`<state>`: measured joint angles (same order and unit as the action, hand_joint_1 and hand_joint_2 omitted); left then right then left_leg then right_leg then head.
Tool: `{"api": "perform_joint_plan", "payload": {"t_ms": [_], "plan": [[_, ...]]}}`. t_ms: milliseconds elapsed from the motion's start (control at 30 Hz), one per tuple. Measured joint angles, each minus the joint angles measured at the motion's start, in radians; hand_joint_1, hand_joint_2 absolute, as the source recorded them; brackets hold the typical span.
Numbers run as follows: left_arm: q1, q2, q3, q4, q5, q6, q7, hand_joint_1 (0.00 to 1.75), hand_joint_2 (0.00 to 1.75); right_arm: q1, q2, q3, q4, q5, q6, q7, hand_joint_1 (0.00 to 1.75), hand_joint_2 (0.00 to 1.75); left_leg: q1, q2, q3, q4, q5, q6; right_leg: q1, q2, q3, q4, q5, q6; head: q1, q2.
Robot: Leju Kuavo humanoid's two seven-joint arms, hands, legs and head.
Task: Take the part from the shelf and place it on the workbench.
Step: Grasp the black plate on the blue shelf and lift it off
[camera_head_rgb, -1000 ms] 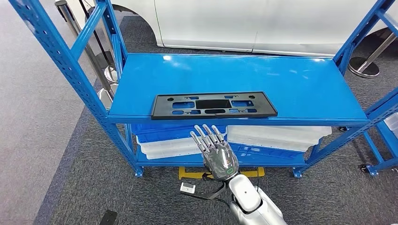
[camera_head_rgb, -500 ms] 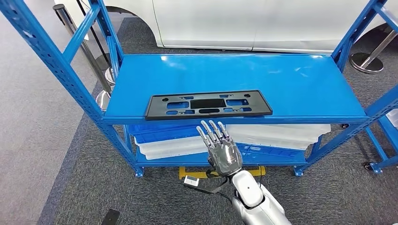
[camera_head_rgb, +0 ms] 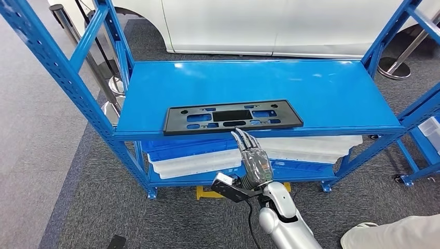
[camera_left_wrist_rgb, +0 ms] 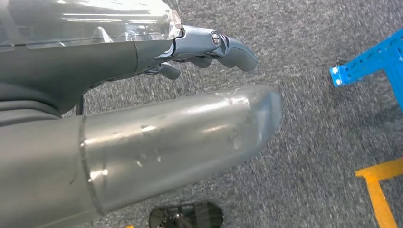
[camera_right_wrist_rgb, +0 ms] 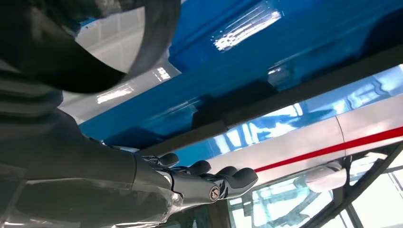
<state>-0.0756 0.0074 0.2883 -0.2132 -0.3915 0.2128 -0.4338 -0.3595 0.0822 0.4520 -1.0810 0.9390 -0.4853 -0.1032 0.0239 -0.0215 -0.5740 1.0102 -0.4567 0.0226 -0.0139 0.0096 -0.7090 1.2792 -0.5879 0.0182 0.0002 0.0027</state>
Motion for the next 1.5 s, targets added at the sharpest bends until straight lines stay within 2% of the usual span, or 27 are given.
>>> {"api": "perform_joint_plan", "payload": {"t_ms": [33, 67, 133, 200, 233, 333, 400, 467, 500, 533, 567, 600, 633, 700, 733, 867, 933, 1000, 1033, 1067, 1100, 1167, 1233, 1300, 1400, 1433, 1500], "plan": [[0.000, 0.000, 0.002, 0.000, 0.000, 0.000, 0.000, 0.00, 0.00, 0.004, 0.000, 0.000, -0.001, 0.001, 0.000, 0.002, 0.00, 0.00, -0.001, 0.001, 0.000, 0.000, -0.001, 0.001, 0.000, -0.001, -0.019, 0.034, -0.004, 0.000, 0.000, 0.000], [0.001, 0.000, 0.004, 0.000, -0.001, 0.000, 0.000, 0.00, 0.00, 0.008, -0.001, 0.000, -0.001, 0.001, 0.000, 0.003, 0.00, 0.00, -0.002, 0.001, 0.001, 0.000, -0.001, 0.001, 0.000, -0.001, -0.019, 0.031, 0.012, -0.001, 0.000, 0.000], [0.000, 0.000, 0.006, 0.000, -0.001, 0.000, 0.000, 0.00, 0.00, 0.011, -0.001, 0.000, -0.006, 0.001, 0.000, 0.005, 0.00, 0.00, -0.003, 0.001, 0.006, 0.001, -0.004, -0.001, 0.002, -0.002, 0.034, -0.084, 0.084, -0.011, 0.000, 0.000], [0.000, -0.001, 0.009, 0.000, -0.004, 0.000, 0.001, 0.00, 0.00, 0.009, -0.001, 0.000, -0.012, 0.003, 0.000, 0.007, 0.00, 0.00, -0.007, 0.000, 0.007, 0.002, -0.007, -0.006, 0.008, -0.002, 0.094, -0.208, 0.129, -0.023, 0.000, 0.000], [0.000, -0.001, 0.010, 0.000, -0.006, -0.001, 0.002, 0.00, 0.00, 0.009, -0.001, 0.000, -0.014, 0.004, 0.000, 0.009, 0.00, 0.00, -0.007, 0.000, 0.007, 0.002, -0.008, -0.010, 0.011, -0.002, 0.107, -0.237, 0.134, -0.026, 0.000, 0.000], [0.000, 0.000, 0.017, 0.000, -0.015, -0.001, 0.005, 0.00, 0.00, 0.010, 0.000, 0.000, -0.015, 0.015, -0.002, 0.018, 0.00, 0.00, -0.006, 0.001, 0.009, -0.001, -0.011, -0.027, 0.012, -0.003, 0.113, -0.255, 0.134, -0.035, 0.000, 0.000], [0.000, 0.000, 0.021, 0.000, -0.023, -0.001, 0.006, 0.00, 0.00, 0.009, 0.001, 0.000, -0.017, 0.030, -0.010, 0.027, 0.00, 0.87, -0.006, 0.005, -0.005, 0.037, -0.040, -0.037, 0.006, -0.006, 0.123, -0.269, 0.139, -0.045, 0.000, 0.000], [0.000, 0.001, 0.027, 0.000, -0.028, -0.005, 0.005, 0.00, 0.00, 0.010, 0.002, 0.000, -0.016, 0.055, -0.025, 0.043, 0.00, 1.75, -0.005, 0.011, -0.059, 0.153, -0.101, -0.044, 0.006, -0.009, 0.129, -0.275, 0.140, -0.052, -0.001, 0.000], [0.000, 0.001, 0.031, 0.000, -0.031, -0.010, 0.005, 0.00, 0.00, 0.011, 0.002, 0.000, -0.015, 0.071, -0.034, 0.052, 0.00, 1.75, -0.004, 0.012, -0.092, 0.219, -0.126, -0.047, 0.007, -0.010, 0.129, -0.274, 0.138, -0.054, -0.001, 0.000], [0.002, 0.002, 0.035, 0.000, -0.033, -0.015, 0.004, 0.00, 0.00, 0.012, 0.002, 0.000, -0.014, 0.090, -0.044, 0.064, 0.00, 1.75, -0.004, 0.013, -0.116, 0.264, -0.135, -0.049, 0.007, -0.011, 0.129, -0.273, 0.136, -0.055, -0.001, 0.000], [0.003, 0.002, 0.039, 0.000, -0.037, -0.020, 0.003, 0.00, 0.00, 0.012, 0.002, 0.000, -0.012, 0.110, -0.055, 0.074, 0.00, 1.75, -0.004, 0.014, -0.123, 0.272, -0.123, -0.051, 0.008, -0.011, 0.130, -0.272, 0.134, -0.055, -0.001, 0.000], [0.003, 0.002, 0.043, 0.000, -0.041, -0.023, 0.003, 0.00, 0.00, 0.012, 0.002, 0.000, -0.011, 0.128, -0.065, 0.083, 0.00, 1.75, -0.003, 0.015, -0.111, 0.242, -0.095, -0.051, 0.008, -0.010, 0.132, -0.269, 0.131, -0.053, -0.001, 0.000], [0.003, 0.002, 0.046, 0.000, -0.045, -0.024, 0.003, 0.00, 0.00, 0.012, 0.002, 0.000, -0.010, 0.145, -0.075, 0.092, 0.00, 1.75, -0.003, 0.016, -0.081, 0.178, -0.054, -0.050, 0.007, -0.010, 0.134, -0.266, 0.128, -0.051, -0.001, 0.000], [0.000, 0.003, 0.052, 0.000, -0.054, -0.024, 0.005, 0.00, 0.00, 0.010, 0.002, -0.003, -0.010, 0.173, -0.089, 0.108, 0.00, 1.75, -0.004, 0.017, -0.023, 0.056, -0.009, -0.044, 0.010, -0.009, 0.134, -0.255, 0.119, -0.042, -0.001, 0.000], [-0.001, 0.003, 0.056, 0.000, -0.060, -0.024, 0.007, 0.00, 0.00, 0.010, 0.002, -0.004, -0.010, 0.189, -0.094, 0.116, 0.00, 1.75, -0.006, 0.017, -0.007, 0.022, -0.002, -0.039, 0.012, -0.009, 0.132, -0.251, 0.116, -0.037, 0.000, 0.000], [-0.001, 0.002, 0.068, 0.000, -0.082, -0.024, 0.014, 0.00, 0.00, 0.008, 0.002, -0.011, -0.008, 0.254, -0.115, 0.138, 0.00, 1.75, -0.007, 0.015, 0.000, 0.005, -0.004, -0.014, 0.011, -0.009, 0.127, -0.239, 0.107, -0.018, 0.000, 0.000], [-0.003, 0.001, 0.073, -0.001, -0.089, -0.024, 0.015, 0.00, 0.00, 0.005, 0.002, -0.015, -0.007, 0.278, -0.125, 0.146, 0.00, 1.75, -0.004, 0.016, 0.005, -0.001, -0.003, -0.002, 0.008, -0.009, 0.094, -0.168, 0.066, -0.008, 0.000, 0.000], [-0.005, 0.001, 0.078, -0.001, -0.097, -0.025, 0.016, 0.00, 0.00, 0.003, 0.002, -0.017, -0.003, 0.305, -0.133, 0.155, 0.00, 1.75, -0.004, 0.017, 0.006, -0.001, -0.005, 0.004, 0.007, -0.009, 0.023, -0.035, 0.011, -0.001, 0.000, 0.000], [-0.005, 0.002, 0.081, -0.001, -0.102, -0.027, 0.017, 0.00, 0.00, 0.003, 0.002, -0.018, -0.001, 0.319, -0.134, 0.160, 0.00, 1.75, -0.005, 0.017, 0.007, -0.001, -0.007, 0.005, 0.006, -0.009, -0.009, 0.017, -0.001, 0.000, 0.000, 0.000], [-0.005, 0.002, 0.084, -0.001, -0.108, -0.028, 0.018, 0.00, 0.00, 0.003, 0.002, -0.019, 0.002, 0.334, -0.134, 0.164, 0.00, 1.75, -0.005, 0.016, 0.009, 0.000, -0.009, 0.006, 0.006, -0.009, -0.027, 0.037, 0.007, 0.000, 0.000, 0.000], [-0.005, 0.002, 0.087, -0.001, -0.113, -0.030, 0.019, 0.00, 0.00, 0.001, 0.002, -0.021, 0.005, 0.348, -0.135, 0.169, 0.00, 1.75, -0.005, 0.015, 0.013, 0.000, -0.013, 0.005, 0.006, -0.009, -0.023, 0.017, 0.035, -0.002, 0.000, 0.000], [-0.007, 0.001, 0.093, -0.002, -0.125, -0.032, 0.021, 0.00, 0.00, -0.008, 0.002, -0.024, 0.010, 0.374, -0.138, 0.176, 0.00, 1.75, -0.005, 0.013, 0.024, 0.000, -0.021, 0.001, 0.009, -0.009, 0.030, -0.112, 0.116, -0.012, 0.000, 0.000], [-0.011, -0.001, 0.098, -0.003, -0.133, -0.033, 0.023, 0.00, 0.00, -0.020, 0.002, -0.026, 0.013, 0.392, -0.143, 0.182, 0.00, 1.75, -0.008, 0.012, 0.031, 0.001, -0.029, -0.008, 0.015, -0.009, 0.079, -0.220, 0.155, -0.024, 0.000, 0.000], [-0.014, -0.002, 0.104, -0.004, -0.137, -0.035, 0.026, 0.00, 0.00, -0.027, 0.002, -0.028, 0.015, 0.399, -0.147, 0.186, 0.00, 1.75, -0.010, 0.013, 0.033, -0.002, -0.033, -0.017, 0.020, -0.009, 0.089, -0.243, 0.150, -0.032, 0.000, 0.000], [-0.017, -0.002, 0.109, -0.006, -0.142, -0.035, 0.028, 0.00, 0.00, -0.031, 0.003, -0.029, 0.018, 0.405, -0.148, 0.187, 0.00, 1.75, -0.010, 0.016, 0.030, 0.017, -0.051, -0.032, 0.011, -0.009, 0.104, -0.260, 0.148, -0.046, 0.000, 0.000], [-0.018, -0.001, 0.110, -0.007, -0.144, -0.035, 0.028, 0.00, 0.00, -0.034, 0.003, -0.029, 0.019, 0.408, -0.148, 0.187, 0.00, 1.75, -0.010, 0.017, 0.012, 0.056, -0.071, -0.035, 0.008, -0.009, 0.111, -0.266, 0.147, -0.051, 0.000, 0.000], [-0.018, -0.001, 0.114, -0.007, -0.146, -0.035, 0.030, 0.00, 0.00, -0.038, 0.004, -0.029, 0.023, 0.414, -0.148, 0.188, 0.00, 1.75, -0.009, 0.017, -0.058, 0.184, -0.124, -0.041, 0.009, -0.011, 0.118, -0.268, 0.141, -0.059, 0.000, 0.000]]}}
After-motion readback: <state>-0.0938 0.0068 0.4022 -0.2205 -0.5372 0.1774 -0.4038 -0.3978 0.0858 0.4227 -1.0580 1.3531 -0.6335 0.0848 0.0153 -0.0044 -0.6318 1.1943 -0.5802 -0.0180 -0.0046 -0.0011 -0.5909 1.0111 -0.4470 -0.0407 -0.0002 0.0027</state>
